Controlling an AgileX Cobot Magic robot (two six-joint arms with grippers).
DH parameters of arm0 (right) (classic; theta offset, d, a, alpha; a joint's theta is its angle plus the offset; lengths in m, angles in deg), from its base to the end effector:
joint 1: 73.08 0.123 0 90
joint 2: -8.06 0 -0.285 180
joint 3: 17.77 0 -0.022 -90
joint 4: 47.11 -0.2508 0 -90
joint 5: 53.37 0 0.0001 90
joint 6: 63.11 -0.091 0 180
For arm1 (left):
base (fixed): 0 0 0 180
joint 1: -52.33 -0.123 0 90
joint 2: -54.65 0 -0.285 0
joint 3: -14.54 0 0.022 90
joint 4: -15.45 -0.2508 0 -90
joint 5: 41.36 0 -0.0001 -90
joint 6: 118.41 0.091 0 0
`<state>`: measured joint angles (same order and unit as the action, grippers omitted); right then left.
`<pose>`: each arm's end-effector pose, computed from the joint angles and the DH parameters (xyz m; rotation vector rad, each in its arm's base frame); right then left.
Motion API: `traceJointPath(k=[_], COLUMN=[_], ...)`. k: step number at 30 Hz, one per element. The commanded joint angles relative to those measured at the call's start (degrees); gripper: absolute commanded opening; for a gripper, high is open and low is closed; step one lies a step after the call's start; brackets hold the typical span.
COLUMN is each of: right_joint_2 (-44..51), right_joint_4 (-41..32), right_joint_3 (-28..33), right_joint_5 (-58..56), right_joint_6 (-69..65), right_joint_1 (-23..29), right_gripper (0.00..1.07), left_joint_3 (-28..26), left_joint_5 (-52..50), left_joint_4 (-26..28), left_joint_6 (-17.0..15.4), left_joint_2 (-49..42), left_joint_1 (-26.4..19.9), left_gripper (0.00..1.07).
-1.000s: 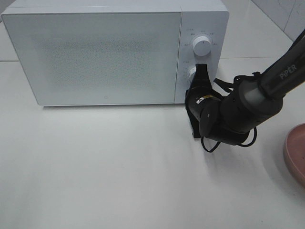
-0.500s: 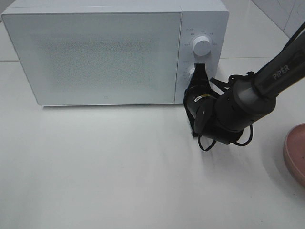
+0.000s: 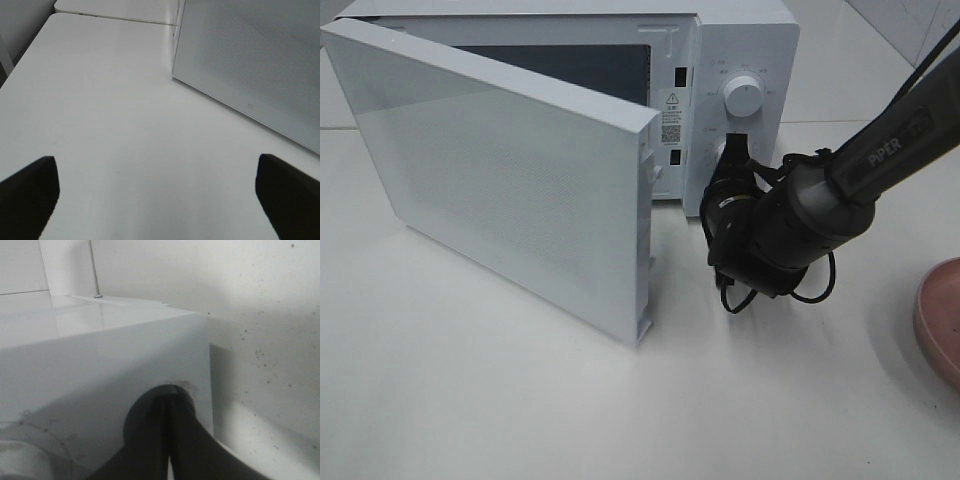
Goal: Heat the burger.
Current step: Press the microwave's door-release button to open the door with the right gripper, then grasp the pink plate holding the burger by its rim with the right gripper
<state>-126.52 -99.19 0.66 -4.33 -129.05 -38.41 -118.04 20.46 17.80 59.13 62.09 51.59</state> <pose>0.3583 0.1820 0.0784 1.5196 1.4188 0.9337 -0.0089 -0.0034 0.2814 -0.0539 2.0357 -0.0678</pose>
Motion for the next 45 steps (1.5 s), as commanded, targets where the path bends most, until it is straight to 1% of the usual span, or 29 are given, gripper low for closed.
traceJointPath(k=[1, 11, 13, 22, 24, 30, 32, 35, 43, 45], right_joint_2=[0.52, 0.92, 1.78, 4.41, 5.67, 6.59, 7.68, 8.08, 11.8, 14.55], right_joint_4=[9.91, 9.68, 8.08, 8.42, 9.11, 9.68, 9.51, 9.51, 9.57, 9.68], right_joint_3=[-7.56, -7.16, -5.39, -0.69, 1.09, 2.64, 4.18, 4.7, 7.45, 8.65], right_joint_5=[18.16, 13.98, 12.95, 7.45, 3.44, 0.17, -4.07, -5.1, -13.46, -18.28], right_joint_6=[0.23, -0.52, -0.74, -0.86, 0.17, 2.01, 4.24, 4.98, 12.32, 20.51], right_joint_1=[-3.9, -3.32, -2.64, -1.66, -0.97, -0.4, -0.4, -0.4, -0.4, -0.46], right_gripper=[0.0, 0.0, 0.0, 0.0, 0.0, 0.0, 0.0, 0.0, 0.0, 0.0], left_joint_3=[0.17, 0.17, 0.17, 0.17, 0.17, 0.17, 0.17, 0.17, 0.17, 0.17], left_joint_5=[-0.4, -0.4, -0.4, -0.4, -0.4, -0.4, -0.4, -0.4, -0.4, -0.4], left_joint_4=[0.46, 0.46, 0.46, 0.46, 0.46, 0.46, 0.46, 0.46, 0.46, 0.46], left_joint_6=[0.0, 0.0, 0.0, 0.0, 0.0, 0.0, 0.0, 0.0, 0.0, 0.0], left_joint_2=[-1.03, -1.03, -1.03, -1.03, -1.03, -1.03, -1.03, -1.03, -1.03, -1.03], left_joint_1=[-0.23, -0.23, -0.23, -0.23, -0.23, -0.23, -0.23, -0.23, -0.23, -0.23], left_gripper=[1.0, 1.0, 1.0, 1.0, 1.0, 1.0, 1.0, 1.0, 1.0, 1.0])
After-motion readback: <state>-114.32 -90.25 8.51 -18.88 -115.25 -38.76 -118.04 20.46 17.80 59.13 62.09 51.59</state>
